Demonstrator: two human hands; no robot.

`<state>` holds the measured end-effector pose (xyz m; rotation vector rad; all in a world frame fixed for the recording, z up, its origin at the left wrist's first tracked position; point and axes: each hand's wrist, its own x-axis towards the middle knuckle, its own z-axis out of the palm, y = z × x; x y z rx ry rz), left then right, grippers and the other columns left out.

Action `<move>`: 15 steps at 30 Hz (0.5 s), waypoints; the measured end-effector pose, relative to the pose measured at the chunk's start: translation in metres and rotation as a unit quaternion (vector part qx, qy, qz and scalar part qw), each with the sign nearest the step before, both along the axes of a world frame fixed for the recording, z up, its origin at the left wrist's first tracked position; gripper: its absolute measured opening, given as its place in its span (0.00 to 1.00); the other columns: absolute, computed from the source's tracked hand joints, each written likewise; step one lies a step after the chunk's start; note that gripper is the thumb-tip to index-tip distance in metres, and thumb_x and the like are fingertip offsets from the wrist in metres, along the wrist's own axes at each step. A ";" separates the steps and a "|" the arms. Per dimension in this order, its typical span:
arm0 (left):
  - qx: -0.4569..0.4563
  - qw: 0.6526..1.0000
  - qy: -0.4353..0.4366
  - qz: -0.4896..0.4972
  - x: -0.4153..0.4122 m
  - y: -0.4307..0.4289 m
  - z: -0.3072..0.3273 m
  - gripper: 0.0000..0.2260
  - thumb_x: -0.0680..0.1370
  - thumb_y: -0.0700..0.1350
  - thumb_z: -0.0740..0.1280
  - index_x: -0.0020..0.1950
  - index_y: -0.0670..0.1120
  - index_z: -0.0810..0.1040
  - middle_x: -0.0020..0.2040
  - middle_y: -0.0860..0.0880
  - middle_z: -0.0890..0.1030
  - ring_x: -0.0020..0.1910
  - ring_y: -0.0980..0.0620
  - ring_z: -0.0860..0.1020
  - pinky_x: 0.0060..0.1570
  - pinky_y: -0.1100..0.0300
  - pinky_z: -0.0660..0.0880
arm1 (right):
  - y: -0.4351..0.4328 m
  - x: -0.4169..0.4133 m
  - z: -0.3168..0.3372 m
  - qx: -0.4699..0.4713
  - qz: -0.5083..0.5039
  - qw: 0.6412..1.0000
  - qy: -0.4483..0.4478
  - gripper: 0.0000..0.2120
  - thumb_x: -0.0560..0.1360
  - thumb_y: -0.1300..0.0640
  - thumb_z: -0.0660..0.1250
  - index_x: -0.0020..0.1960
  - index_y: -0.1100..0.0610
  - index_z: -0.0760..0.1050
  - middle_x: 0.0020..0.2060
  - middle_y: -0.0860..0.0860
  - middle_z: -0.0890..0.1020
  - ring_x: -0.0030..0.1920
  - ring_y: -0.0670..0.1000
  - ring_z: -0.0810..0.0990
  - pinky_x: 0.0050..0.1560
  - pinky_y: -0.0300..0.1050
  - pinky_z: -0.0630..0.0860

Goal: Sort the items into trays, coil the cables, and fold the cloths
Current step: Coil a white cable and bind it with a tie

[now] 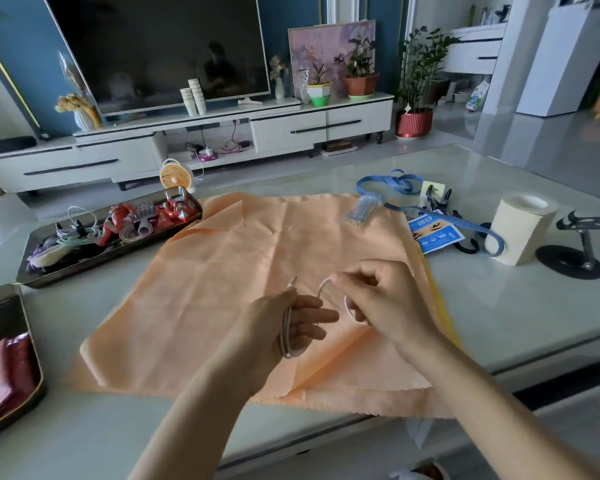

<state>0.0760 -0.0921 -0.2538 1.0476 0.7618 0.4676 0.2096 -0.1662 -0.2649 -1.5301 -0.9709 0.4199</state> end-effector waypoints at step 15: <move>-0.183 0.920 -0.309 0.158 -0.006 0.027 0.011 0.13 0.78 0.40 0.54 0.33 0.46 0.67 0.23 0.53 0.64 0.21 0.58 0.65 0.33 0.66 0.68 | -0.011 -0.054 -0.017 -0.025 -0.004 0.860 -0.510 0.12 0.60 0.62 0.77 0.42 0.55 0.81 0.25 0.47 0.76 0.23 0.48 0.74 0.22 0.35 0.63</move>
